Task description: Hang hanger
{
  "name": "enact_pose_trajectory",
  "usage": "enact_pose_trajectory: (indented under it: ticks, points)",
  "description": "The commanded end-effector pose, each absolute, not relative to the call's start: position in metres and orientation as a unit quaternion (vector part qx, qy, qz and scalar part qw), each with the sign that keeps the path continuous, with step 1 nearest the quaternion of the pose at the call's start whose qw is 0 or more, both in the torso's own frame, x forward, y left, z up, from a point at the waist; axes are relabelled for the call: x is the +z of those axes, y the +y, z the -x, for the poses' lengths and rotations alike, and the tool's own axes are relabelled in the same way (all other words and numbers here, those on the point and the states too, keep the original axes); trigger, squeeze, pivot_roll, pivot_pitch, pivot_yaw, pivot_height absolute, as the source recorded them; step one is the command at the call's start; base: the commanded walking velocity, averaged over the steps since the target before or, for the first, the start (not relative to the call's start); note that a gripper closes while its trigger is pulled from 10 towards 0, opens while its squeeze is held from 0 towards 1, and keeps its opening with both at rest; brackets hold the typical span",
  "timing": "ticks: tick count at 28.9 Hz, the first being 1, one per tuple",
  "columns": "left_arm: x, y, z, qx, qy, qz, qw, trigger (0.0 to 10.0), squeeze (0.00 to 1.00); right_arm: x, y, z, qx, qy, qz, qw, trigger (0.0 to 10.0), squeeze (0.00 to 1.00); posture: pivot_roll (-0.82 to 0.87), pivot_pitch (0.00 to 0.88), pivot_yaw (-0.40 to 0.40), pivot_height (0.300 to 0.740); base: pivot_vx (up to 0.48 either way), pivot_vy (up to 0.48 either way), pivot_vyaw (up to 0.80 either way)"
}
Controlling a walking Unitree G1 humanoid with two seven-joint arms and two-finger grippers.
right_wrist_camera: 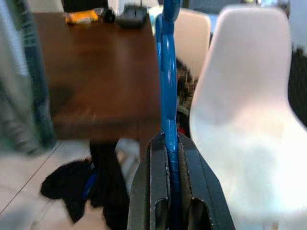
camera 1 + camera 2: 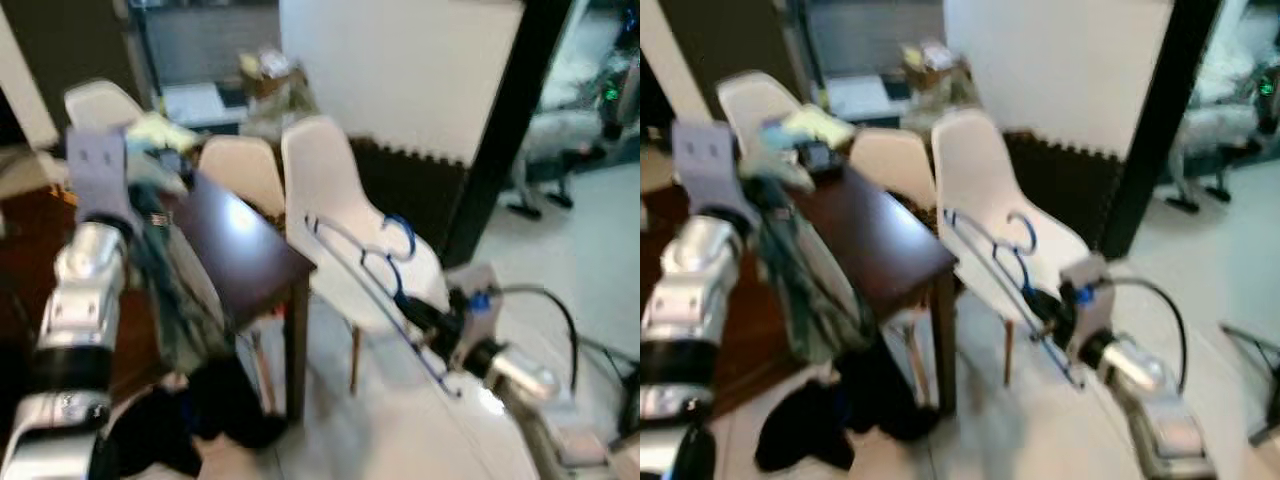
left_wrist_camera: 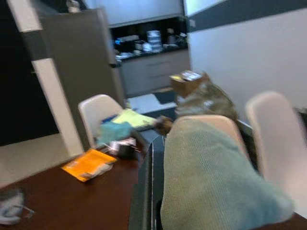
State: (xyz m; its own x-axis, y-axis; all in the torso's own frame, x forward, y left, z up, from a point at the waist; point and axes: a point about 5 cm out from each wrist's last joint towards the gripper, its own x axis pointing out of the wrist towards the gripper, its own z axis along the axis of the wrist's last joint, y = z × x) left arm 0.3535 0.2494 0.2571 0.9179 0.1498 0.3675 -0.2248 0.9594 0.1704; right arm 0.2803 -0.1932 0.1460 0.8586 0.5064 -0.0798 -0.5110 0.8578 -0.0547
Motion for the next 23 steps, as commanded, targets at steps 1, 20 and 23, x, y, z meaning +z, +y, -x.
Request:
enact_pose_trajectory:
  ticks: [1,20,23]
  points:
    - [0.236,0.263,-0.355,0.123,-0.128,-0.102,0.979,10.0,0.0,0.144,-0.192,-0.279,0.262,0.036,0.031,0.964,10.0,0.0,-0.02,0.0,-0.026,0.74,0.0,0.0,0.0]
    - [0.186,0.262,-0.345,0.136,-0.053,-0.089,0.985,10.0,1.0,0.141,-0.193,-0.277,0.264,0.047,0.034,0.963,10.0,0.0,-0.02,0.0,-0.026,0.74,0.0,0.0,0.0]
    - [0.188,0.263,-0.345,0.133,-0.057,-0.098,0.985,10.0,1.0,0.141,-0.192,-0.277,0.265,0.047,0.034,0.963,10.0,0.0,-0.02,0.0,-0.025,0.74,0.0,0.0,0.0]
